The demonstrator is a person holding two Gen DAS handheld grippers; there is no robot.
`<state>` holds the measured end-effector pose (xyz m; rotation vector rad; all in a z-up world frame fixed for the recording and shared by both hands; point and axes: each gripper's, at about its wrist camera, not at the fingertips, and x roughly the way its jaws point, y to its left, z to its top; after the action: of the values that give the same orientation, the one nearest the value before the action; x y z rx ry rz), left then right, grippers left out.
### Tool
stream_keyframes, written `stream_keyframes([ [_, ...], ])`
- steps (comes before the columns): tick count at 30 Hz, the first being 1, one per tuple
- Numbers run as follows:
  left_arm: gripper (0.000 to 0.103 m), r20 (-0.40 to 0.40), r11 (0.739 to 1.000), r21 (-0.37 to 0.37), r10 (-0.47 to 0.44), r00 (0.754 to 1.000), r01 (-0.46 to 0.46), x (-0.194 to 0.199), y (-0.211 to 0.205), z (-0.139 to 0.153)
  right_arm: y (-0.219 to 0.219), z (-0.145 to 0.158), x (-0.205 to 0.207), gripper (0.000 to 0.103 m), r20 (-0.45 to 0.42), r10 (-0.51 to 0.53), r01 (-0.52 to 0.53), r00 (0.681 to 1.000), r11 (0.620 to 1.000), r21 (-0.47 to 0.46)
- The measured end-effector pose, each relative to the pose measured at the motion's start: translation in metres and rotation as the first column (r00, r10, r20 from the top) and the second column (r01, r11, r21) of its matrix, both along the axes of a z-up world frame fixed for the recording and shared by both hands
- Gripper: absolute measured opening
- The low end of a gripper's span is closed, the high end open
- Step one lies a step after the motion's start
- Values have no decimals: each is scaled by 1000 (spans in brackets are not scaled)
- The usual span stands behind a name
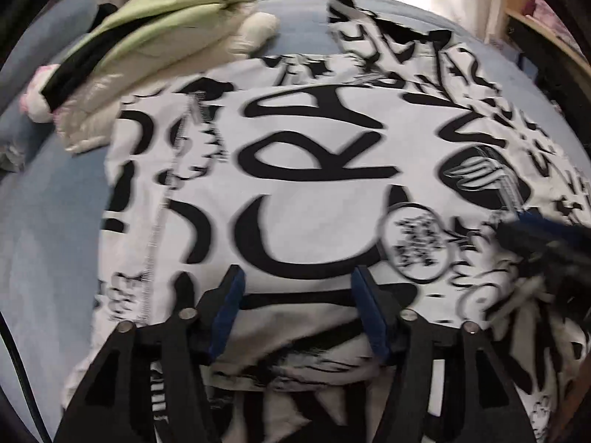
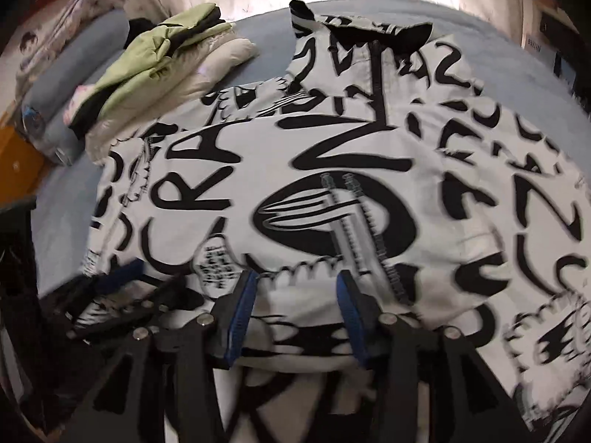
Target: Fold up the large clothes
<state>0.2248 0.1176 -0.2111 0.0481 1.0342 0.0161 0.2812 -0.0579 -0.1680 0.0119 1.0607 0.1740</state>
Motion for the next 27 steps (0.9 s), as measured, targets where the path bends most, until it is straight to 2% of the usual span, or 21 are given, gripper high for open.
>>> stream_keyframes([
  [2,62,0,1000,12,29,1000,-29,3,13,2,-16,5,-2,46,55,-50,56,997,993,-108],
  [3,62,-1,999,5,38,999,-38,3,21,2,-23,4,-2,46,59,-62,68,996,990,-121],
  [5,62,-3,999,6,50,999,-50,3,34,2,-42,-2,0,46,16,-84,85,996,994,-73],
  [13,64,3,998,55,36,999,-36,-13,35,6,-58,8,-11,46,23,-167,168,986,985,-49],
  [21,69,61,999,40,26,998,-29,-45,32,32,-58,30,-38,46,32,-234,233,972,972,31],
  [27,70,114,999,28,19,993,-22,-72,36,63,-51,54,-62,46,69,-243,240,968,970,46],
])
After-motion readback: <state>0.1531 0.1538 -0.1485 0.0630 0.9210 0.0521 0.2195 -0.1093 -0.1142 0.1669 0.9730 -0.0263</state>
